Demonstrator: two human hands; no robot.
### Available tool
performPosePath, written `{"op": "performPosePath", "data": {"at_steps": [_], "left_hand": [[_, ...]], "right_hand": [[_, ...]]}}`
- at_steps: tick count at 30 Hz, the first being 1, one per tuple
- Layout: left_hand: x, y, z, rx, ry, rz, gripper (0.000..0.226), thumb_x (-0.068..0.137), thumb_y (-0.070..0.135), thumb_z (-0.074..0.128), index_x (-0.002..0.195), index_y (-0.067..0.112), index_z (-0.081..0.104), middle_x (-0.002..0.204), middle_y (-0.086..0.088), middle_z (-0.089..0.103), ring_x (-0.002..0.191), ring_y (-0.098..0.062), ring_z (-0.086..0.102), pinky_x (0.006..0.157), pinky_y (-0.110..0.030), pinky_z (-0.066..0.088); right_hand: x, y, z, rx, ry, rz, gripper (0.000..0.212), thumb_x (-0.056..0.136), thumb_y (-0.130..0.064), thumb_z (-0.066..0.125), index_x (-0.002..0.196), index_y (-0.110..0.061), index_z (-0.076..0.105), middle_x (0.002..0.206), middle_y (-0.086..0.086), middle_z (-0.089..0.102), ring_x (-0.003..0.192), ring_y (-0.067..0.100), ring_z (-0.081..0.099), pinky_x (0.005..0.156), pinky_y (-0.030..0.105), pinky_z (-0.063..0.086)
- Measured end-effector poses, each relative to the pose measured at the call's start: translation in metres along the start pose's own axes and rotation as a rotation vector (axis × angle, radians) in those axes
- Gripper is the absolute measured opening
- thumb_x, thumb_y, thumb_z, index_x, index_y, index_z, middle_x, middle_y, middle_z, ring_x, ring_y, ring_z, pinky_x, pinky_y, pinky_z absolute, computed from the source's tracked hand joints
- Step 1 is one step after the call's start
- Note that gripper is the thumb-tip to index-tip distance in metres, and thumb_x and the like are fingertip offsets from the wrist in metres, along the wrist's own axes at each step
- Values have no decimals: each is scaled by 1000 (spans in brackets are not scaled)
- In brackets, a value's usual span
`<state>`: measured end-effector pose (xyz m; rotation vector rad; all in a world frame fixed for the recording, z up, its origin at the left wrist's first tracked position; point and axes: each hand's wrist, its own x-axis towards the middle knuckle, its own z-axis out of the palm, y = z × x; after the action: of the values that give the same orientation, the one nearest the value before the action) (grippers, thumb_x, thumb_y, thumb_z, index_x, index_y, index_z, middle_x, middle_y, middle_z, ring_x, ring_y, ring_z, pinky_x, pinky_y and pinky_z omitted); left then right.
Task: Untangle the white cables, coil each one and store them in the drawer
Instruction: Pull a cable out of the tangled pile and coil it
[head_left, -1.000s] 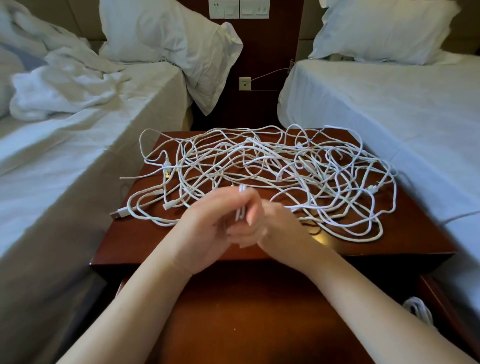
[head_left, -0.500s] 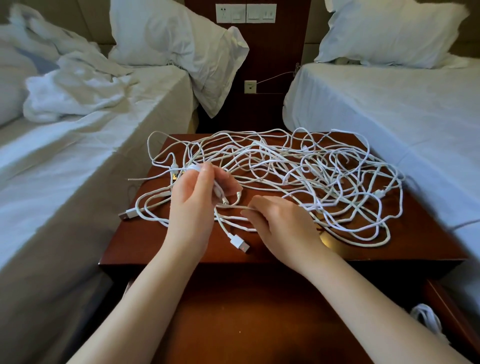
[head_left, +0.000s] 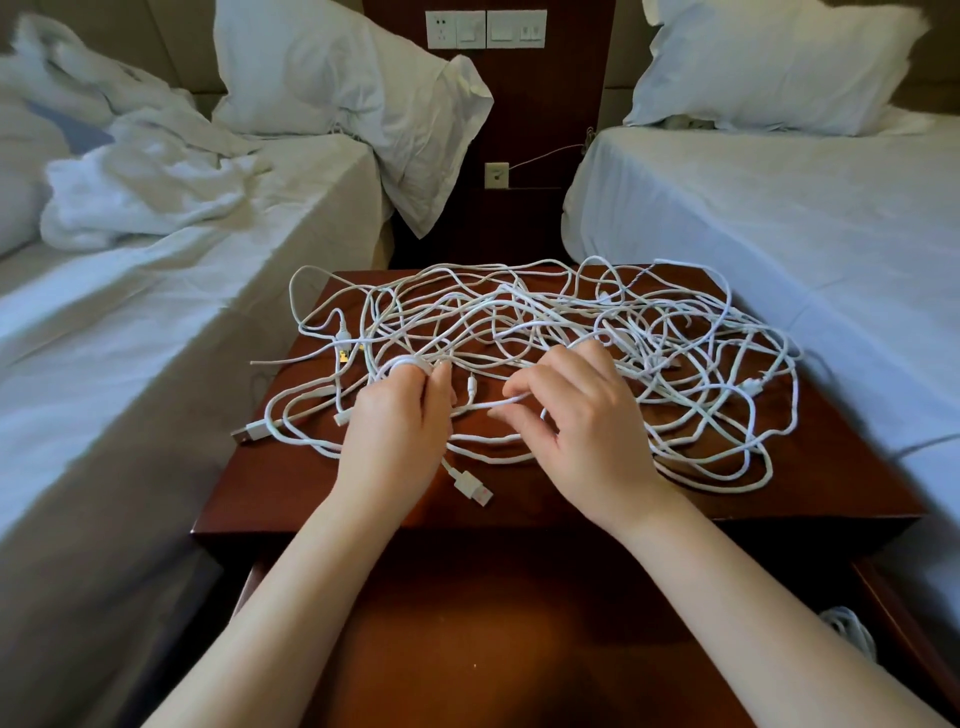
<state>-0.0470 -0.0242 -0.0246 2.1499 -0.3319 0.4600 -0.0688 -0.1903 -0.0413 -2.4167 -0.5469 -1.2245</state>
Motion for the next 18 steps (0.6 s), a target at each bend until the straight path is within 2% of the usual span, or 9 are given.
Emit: {"op": "performPosePath", "data": {"at_steps": [2, 5, 8, 11, 15, 18], "left_hand": [[0, 1, 1, 3, -52, -39, 38, 99, 22, 44, 67, 7, 56, 65, -5, 58, 60, -20, 57, 64, -38, 47], [0, 6, 0, -93, -149, -116, 41, 99, 22, 44, 63, 7, 56, 59, -4, 54, 53, -11, 47, 57, -30, 39], [-1, 10, -2, -224, -255, -195, 48, 100, 24, 42, 54, 13, 47, 45, 6, 43, 43, -4, 37, 50, -23, 33], [-2, 15, -3, -338, -407, -229, 52, 101, 30, 38, 53, 11, 43, 40, 8, 37, 39, -4, 32, 45, -17, 29], [-4, 14, -3, -600, -618, -270, 54, 97, 47, 43, 56, 12, 48, 42, 3, 31, 40, -11, 27, 44, -24, 23], [-5, 14, -6, -750, -778, -233, 44, 90, 44, 43, 59, 13, 52, 45, 1, 31, 40, -12, 28, 44, -20, 29]], "right_hand": [[1, -1, -2, 2, 20, -47, 21, 89, -31, 67, 86, -10, 68, 82, 0, 61, 83, 17, 46, 73, 24, 38], [2, 0, -5, 7, 36, -69, 18, 89, -29, 68, 89, -11, 71, 84, 2, 61, 85, 19, 47, 73, 27, 40], [4, 3, -7, 9, 46, -79, 18, 91, -28, 65, 91, -11, 73, 86, 3, 62, 87, 21, 51, 75, 29, 42], [4, 6, -8, 8, 57, -66, 22, 92, -29, 62, 93, -10, 74, 88, 5, 64, 91, 21, 50, 80, 25, 38], [4, 8, -9, 20, 55, -46, 31, 97, -33, 54, 98, -9, 74, 91, 8, 64, 92, 21, 50, 82, 23, 37], [5, 11, -10, 43, 35, -37, 29, 98, -29, 52, 102, -10, 74, 91, 9, 62, 90, 22, 49, 81, 22, 36]]}}
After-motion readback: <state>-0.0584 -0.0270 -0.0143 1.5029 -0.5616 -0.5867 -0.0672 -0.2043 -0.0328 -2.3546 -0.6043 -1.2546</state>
